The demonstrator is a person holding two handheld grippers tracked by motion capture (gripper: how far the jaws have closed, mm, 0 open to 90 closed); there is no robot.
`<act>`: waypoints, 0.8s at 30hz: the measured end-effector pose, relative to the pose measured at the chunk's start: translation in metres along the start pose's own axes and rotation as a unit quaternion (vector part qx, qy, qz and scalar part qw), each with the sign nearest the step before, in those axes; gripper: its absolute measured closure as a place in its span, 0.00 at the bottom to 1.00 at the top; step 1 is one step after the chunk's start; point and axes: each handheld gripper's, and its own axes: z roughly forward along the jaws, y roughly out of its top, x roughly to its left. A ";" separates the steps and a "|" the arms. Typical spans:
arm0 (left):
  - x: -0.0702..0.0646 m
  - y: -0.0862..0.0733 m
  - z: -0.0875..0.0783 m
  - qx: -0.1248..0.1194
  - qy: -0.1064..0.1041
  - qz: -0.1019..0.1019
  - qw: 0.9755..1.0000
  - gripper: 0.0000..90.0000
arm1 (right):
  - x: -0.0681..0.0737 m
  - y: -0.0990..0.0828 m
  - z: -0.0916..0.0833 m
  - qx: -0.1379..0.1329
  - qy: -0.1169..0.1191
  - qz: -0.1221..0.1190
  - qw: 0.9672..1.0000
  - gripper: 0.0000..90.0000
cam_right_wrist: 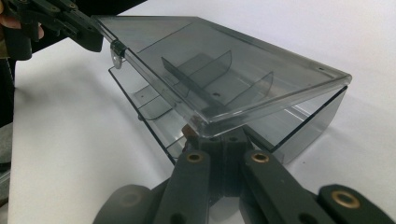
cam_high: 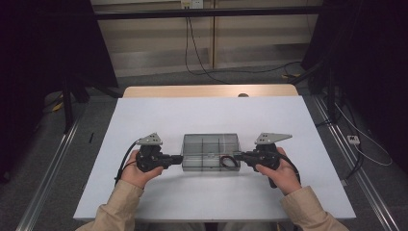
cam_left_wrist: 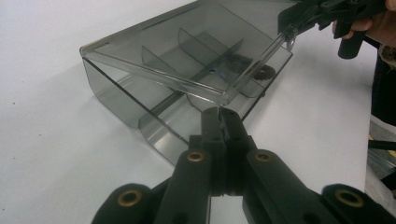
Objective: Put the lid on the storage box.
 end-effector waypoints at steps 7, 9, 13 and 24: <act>-0.002 -0.002 -0.001 0.007 -0.003 0.005 1.000 1.00 | 0.002 -0.004 -0.001 0.005 0.003 0.000 1.000 1.00; -0.003 -0.004 0.000 0.006 -0.004 0.007 1.000 1.00 | 0.002 -0.005 -0.002 0.006 0.003 0.000 1.000 1.00; -0.004 -0.006 0.000 0.010 -0.003 0.007 1.000 1.00 | 0.004 -0.007 -0.002 0.008 0.005 0.000 1.000 1.00; -0.006 -0.011 -0.001 0.011 0.000 0.007 1.000 1.00 | 0.008 -0.010 -0.006 0.010 0.007 -0.009 1.000 1.00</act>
